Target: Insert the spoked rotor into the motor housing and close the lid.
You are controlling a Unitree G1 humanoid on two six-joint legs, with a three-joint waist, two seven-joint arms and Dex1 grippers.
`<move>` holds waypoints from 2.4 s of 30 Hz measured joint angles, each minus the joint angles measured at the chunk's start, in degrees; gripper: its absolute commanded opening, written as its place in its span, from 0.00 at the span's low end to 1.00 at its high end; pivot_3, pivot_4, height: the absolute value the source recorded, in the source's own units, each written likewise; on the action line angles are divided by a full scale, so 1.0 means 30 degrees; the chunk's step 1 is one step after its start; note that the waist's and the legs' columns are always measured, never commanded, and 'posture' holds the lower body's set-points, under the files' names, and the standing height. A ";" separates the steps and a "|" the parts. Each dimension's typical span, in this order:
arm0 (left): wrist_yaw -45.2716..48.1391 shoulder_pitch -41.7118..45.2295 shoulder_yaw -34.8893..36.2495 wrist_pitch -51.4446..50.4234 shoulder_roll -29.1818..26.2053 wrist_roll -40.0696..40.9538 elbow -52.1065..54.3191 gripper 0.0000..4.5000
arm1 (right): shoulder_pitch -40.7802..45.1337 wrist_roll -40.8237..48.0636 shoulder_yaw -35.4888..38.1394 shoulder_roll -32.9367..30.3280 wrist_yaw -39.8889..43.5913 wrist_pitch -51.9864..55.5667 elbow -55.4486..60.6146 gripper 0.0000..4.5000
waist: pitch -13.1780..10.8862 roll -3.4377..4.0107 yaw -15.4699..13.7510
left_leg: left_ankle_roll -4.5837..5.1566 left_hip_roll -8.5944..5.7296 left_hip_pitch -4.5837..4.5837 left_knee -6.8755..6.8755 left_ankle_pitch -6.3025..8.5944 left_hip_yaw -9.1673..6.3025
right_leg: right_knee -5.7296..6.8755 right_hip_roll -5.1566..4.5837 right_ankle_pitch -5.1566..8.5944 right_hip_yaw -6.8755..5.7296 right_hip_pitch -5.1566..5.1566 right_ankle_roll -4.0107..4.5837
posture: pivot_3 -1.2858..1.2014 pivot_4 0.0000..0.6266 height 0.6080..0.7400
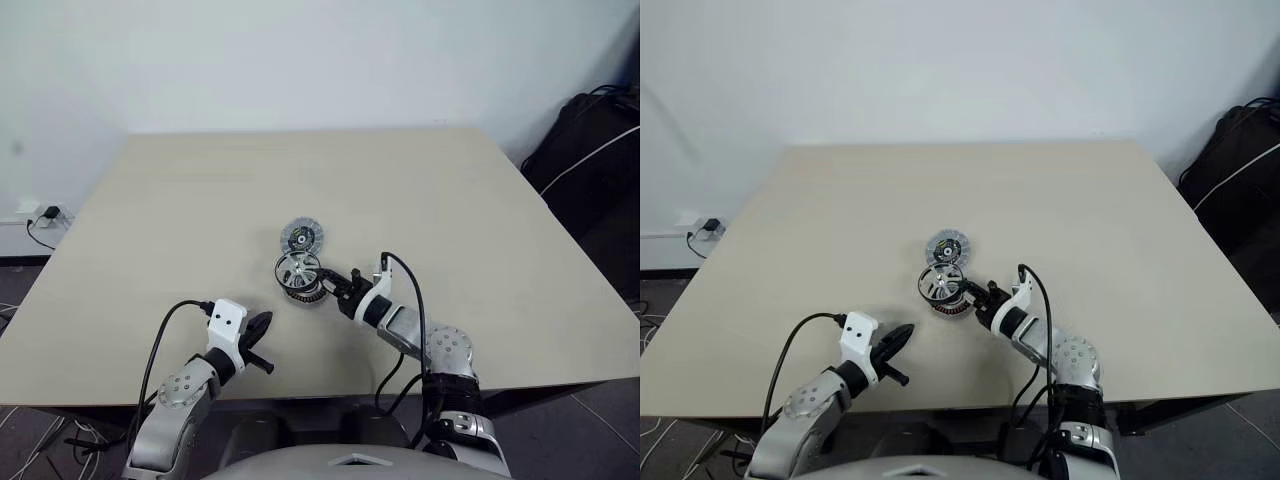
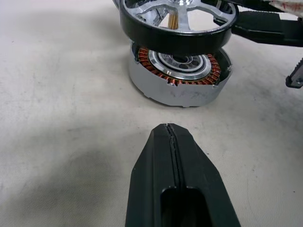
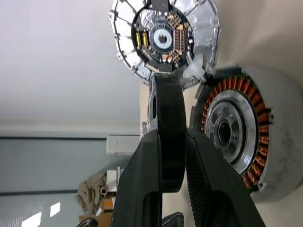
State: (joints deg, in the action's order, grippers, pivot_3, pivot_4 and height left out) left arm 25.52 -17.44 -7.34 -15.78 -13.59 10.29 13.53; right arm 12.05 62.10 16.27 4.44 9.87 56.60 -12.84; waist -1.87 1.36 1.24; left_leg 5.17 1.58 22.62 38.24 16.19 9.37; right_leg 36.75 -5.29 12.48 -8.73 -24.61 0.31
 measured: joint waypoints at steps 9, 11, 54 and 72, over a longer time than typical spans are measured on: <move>0.0019 0.0015 0.0000 0.0000 -0.0009 0.0000 0.0000 0.00 | 0.0006 -0.1002 0.0173 -0.0327 0.0478 -0.0368 -0.0782 0.08 | 0.0000 0.0000 0.0003 | -0.0002 -0.0001 0.0000 0.0001 -0.0002 0.0008 | 0.0011 0.0001 -0.0003 0.0003 0.0010 -0.0006 | 0.52 0.00 1.00; 0.0023 0.0016 0.0000 0.0000 -0.0009 -0.0001 0.0000 0.00 | 0.0005 -0.1124 0.0191 -0.0332 0.0513 -0.0371 -0.0846 0.08 | 0.0000 -0.0001 0.0001 | -0.0004 0.0000 0.0001 0.0002 -0.0003 0.0008 | 0.0016 0.0001 -0.0003 0.0003 0.0012 -0.0005 | 0.52 0.00 1.00; 0.0282 0.0641 -0.0279 0.0006 0.0274 -0.0011 -0.0278 0.00 | 0.1383 -1.8333 -1.3533 -0.4740 0.0355 -0.7511 0.4248 0.00 | 0.0051 -0.0201 -0.0033 | -0.0114 0.0001 -0.0005 0.0040 -0.0071 0.0030 | 0.0025 0.0005 0.0013 0.0015 0.0009 0.0016 | 0.52 0.00 1.00; 0.0045 0.0291 -0.0346 0.0037 0.0393 -0.0026 -0.0284 0.00 | 0.2829 -2.0723 -1.3925 -0.3440 0.2113 -0.7182 0.1593 0.00 | 0.0104 -0.0260 0.0090 | -0.0147 0.0009 -0.0034 0.0039 -0.0089 0.0024 | 0.0052 0.0007 0.0014 0.0008 0.0011 0.0021 | 0.52 0.00 1.00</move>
State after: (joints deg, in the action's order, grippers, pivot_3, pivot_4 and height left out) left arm 25.66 -16.57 -8.38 -15.67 -12.41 10.21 12.68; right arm 20.54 -0.07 -25.50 -5.88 16.22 35.06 -8.06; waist -1.56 0.58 1.51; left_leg 4.73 1.61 22.52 38.36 15.92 9.44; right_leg 36.90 -5.27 12.52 -8.70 -24.58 0.37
